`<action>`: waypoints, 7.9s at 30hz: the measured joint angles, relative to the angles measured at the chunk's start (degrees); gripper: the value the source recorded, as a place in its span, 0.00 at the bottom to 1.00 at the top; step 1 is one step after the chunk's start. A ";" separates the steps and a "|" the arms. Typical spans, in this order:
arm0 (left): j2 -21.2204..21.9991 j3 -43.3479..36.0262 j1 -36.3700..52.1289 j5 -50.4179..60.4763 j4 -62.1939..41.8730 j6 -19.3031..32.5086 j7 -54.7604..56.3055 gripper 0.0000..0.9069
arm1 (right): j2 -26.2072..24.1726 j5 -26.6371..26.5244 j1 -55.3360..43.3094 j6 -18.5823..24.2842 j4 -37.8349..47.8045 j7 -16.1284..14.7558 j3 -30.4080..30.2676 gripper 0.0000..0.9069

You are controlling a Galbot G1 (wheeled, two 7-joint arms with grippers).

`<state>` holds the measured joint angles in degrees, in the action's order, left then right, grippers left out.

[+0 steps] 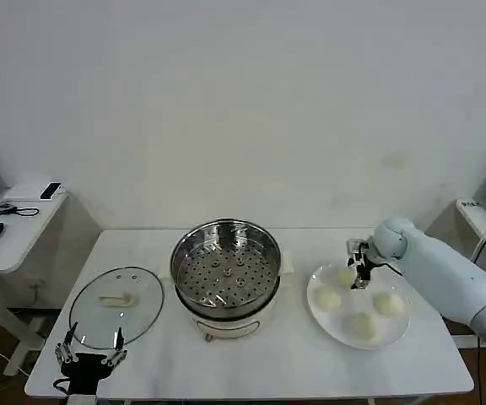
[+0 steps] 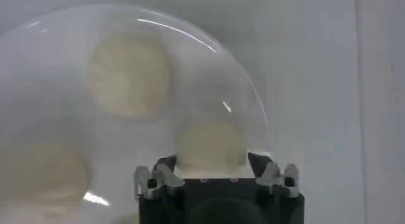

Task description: Take steamed baozi put them in steamer then cover it.

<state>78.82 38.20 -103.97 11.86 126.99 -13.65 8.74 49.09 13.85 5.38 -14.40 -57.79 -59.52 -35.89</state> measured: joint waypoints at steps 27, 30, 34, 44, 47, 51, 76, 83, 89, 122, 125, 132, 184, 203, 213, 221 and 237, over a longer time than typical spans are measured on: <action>-1.77 1.36 0.83 -3.48 -0.35 0.66 0.53 1.00 | -1.84 -14.06 -18.36 0.38 -8.00 1.71 -8.78 0.66; -1.62 1.28 0.85 -3.70 -0.23 0.95 0.54 1.00 | 0.08 -16.43 -21.81 1.00 -8.05 2.22 -11.15 0.66; -1.56 1.50 1.05 -3.89 -0.20 1.28 0.62 1.00 | 3.62 -19.57 -26.20 2.45 -7.97 2.81 -14.68 0.64; -1.01 2.87 1.07 -4.40 -0.25 1.56 0.76 1.00 | 13.93 -22.07 -32.00 10.17 -5.82 2.90 -23.39 0.64; -0.96 3.05 1.08 -4.42 -0.23 1.58 0.78 1.00 | 16.84 -21.29 -32.78 13.38 -4.89 3.21 -25.49 0.66; -0.82 3.54 1.25 -4.49 -0.36 1.66 0.87 1.00 | 20.33 -19.56 -33.16 17.77 -3.42 4.06 -28.11 0.66; -0.49 4.28 1.95 -4.86 -1.42 1.86 1.17 1.00 | 31.81 -6.77 -29.26 38.24 6.14 8.15 -34.67 0.67; -0.56 4.29 1.99 -4.88 -1.43 1.86 1.20 1.00 | 31.87 -5.55 -29.20 40.14 6.55 8.81 -34.81 1.00; -0.59 4.07 2.05 -4.88 -1.16 1.83 1.20 1.00 | 30.68 -6.91 -30.92 39.56 4.69 8.89 -35.10 1.00; -6.70 2.29 5.41 -7.72 -2.09 0.86 0.49 1.00 | -14.65 -23.21 -39.26 4.67 -32.35 11.21 -43.46 1.00; -6.72 2.24 5.73 -7.78 -2.32 0.87 0.46 1.00 | -16.56 -22.81 -35.73 3.37 -32.95 11.62 -42.32 1.00; -6.35 1.92 5.75 -7.60 -2.86 0.95 0.40 1.00 | -17.82 -21.30 -25.78 1.56 -31.82 12.48 -37.09 1.00; -5.54 1.82 5.92 -7.22 -2.97 0.93 0.36 1.00 | -10.43 -20.80 -17.06 -2.82 -22.02 9.31 -27.41 0.68; -6.59 1.33 6.84 -7.28 -1.75 0.42 0.07 1.00 | -3.16 -37.14 -42.11 -8.58 -27.98 13.89 -36.17 0.69; -6.48 2.48 7.10 -7.47 -1.86 0.44 0.12 1.00 | 11.18 -48.11 -42.43 -14.66 -25.89 20.14 -37.61 0.69; -5.98 3.21 7.10 -7.56 -1.70 0.65 0.27 1.00 | 21.07 -54.42 -39.17 -19.70 -22.58 23.79 -38.83 0.69; -5.62 3.43 7.28 -7.62 -1.78 1.09 0.45 1.00 | 32.67 -55.65 -33.04 -23.12 -13.42 25.33 -39.29 0.69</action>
<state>73.19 41.63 -96.69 4.24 125.20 -12.55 9.19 81.76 -41.80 -27.66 -37.52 -71.21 -34.19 -75.19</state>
